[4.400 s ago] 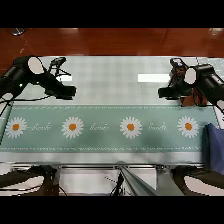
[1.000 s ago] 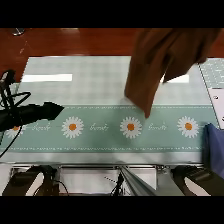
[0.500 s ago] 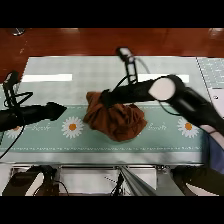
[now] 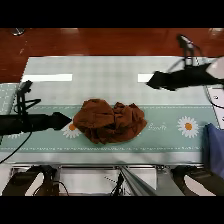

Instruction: Fold the shirts.

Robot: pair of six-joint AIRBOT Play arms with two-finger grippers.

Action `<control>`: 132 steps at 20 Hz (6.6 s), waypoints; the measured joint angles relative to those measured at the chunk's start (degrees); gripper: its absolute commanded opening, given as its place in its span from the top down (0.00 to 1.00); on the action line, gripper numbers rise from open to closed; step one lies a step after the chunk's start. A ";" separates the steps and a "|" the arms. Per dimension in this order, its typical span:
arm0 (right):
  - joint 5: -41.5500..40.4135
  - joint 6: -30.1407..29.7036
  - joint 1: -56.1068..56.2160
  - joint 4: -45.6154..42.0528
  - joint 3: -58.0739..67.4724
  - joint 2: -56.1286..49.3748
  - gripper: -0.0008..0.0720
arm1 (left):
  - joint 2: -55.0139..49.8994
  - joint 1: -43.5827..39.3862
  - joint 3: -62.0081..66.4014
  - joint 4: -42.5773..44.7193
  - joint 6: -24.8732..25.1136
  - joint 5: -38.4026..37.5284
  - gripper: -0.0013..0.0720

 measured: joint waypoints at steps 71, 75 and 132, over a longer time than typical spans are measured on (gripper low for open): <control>25.66 4.31 -0.39 -11.98 21.62 33.22 0.95 | 14.29 2.25 26.95 11.61 -12.74 -17.77 0.95; 19.78 5.53 -0.39 -12.31 2.16 33.33 0.95 | 15.10 2.25 2.12 0.31 -5.68 -5.22 0.95; -7.78 -15.58 -17.51 25.73 -15.04 -20.13 0.95 | -24.81 -0.72 -10.08 -22.34 16.57 13.11 0.95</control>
